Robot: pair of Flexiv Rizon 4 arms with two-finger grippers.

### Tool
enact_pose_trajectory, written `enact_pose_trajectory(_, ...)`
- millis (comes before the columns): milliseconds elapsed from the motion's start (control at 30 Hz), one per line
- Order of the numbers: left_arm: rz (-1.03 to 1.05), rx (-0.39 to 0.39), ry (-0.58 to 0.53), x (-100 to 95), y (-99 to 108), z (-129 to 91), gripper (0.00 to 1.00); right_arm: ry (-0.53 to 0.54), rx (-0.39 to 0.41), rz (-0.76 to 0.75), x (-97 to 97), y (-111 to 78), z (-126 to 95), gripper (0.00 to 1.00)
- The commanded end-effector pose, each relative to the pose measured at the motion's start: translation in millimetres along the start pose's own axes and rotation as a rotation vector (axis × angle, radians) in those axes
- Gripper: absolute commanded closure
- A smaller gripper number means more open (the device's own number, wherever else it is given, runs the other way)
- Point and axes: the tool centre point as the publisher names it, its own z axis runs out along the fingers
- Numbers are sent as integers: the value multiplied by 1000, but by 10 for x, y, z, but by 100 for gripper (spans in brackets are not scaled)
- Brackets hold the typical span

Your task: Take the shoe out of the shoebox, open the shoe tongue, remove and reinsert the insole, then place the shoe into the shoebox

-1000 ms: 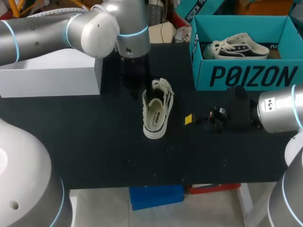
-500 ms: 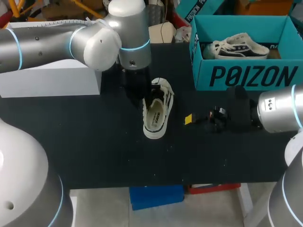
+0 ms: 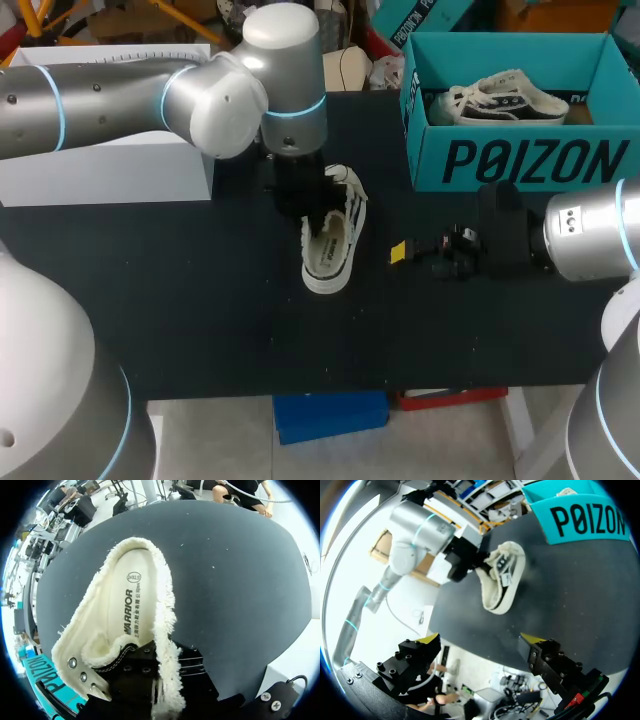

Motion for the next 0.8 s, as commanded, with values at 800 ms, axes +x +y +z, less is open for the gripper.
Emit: enact_pose_trajectory(800,-388,-340,-232,242,-195,-2228,100,0,1,0,4,-2,-7,0)
